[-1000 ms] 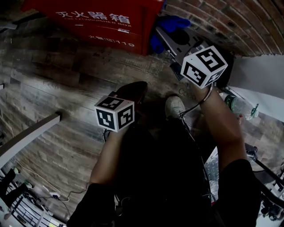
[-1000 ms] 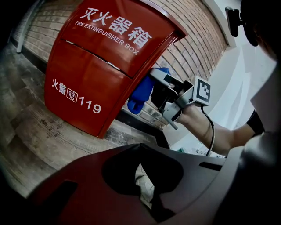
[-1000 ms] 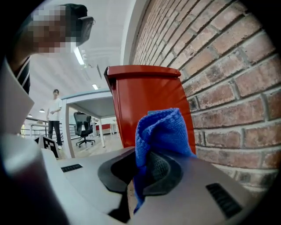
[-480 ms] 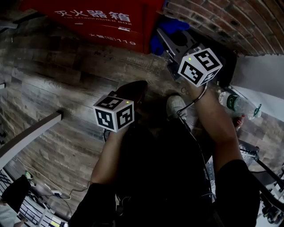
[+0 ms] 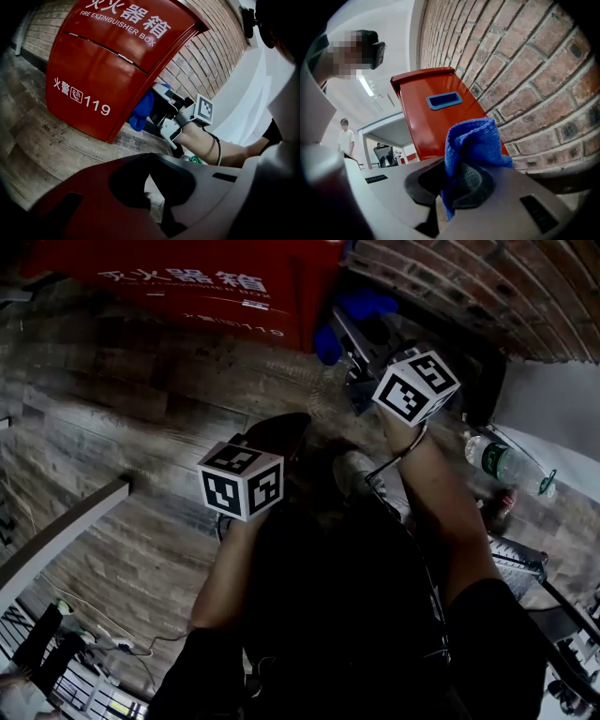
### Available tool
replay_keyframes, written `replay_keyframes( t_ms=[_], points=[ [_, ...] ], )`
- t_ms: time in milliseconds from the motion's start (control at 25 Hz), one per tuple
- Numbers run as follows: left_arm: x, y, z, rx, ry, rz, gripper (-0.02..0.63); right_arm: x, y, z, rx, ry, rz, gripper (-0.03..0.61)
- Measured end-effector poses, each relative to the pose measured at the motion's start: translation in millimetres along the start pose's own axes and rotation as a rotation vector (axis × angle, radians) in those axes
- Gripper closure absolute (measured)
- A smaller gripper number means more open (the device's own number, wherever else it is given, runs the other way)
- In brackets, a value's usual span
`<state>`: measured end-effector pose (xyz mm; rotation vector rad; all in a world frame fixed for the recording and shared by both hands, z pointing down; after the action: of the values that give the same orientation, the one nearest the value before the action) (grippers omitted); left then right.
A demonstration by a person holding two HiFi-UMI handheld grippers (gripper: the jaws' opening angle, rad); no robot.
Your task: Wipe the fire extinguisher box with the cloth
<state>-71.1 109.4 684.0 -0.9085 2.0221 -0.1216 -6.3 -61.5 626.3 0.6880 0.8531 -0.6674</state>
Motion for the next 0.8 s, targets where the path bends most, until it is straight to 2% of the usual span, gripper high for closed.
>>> replay_keyframes(
  t_ms=[280, 440, 600, 800],
  points=[
    [0.5, 3.1, -10.6, 0.035, 0.017, 0.000, 0.615, -10.3, 2.3, 14.6, -0.028, -0.077, 0.027, 0.537],
    [0.2, 2.6, -9.0, 0.030, 0.012, -0.005, 0.615, -26.1, 5.3, 26.5, -0.080, -0.086, -0.020, 0.537],
    [-0.1, 4.7, -10.3, 0.032, 0.015, -0.007, 0.615, -38.5, 8.6, 35.7, -0.093, -0.166, -0.005, 0.537],
    [0.2, 8.5, -10.9, 0.038, 0.021, -0.001, 0.615, -49.1, 11.9, 45.0, -0.136, -0.218, -0.001, 0.537]
  ],
)
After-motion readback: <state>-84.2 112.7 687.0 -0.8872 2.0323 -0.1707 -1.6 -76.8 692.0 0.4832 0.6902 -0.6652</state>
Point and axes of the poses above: the fingertips, and each gripper's own axes: y backward along the fingers, z to its right, x out of its top, the point moved 4 cm from there along y, backward along the fingers, and after that the axes turned 15 degrees about z, right-handed, at the moved point
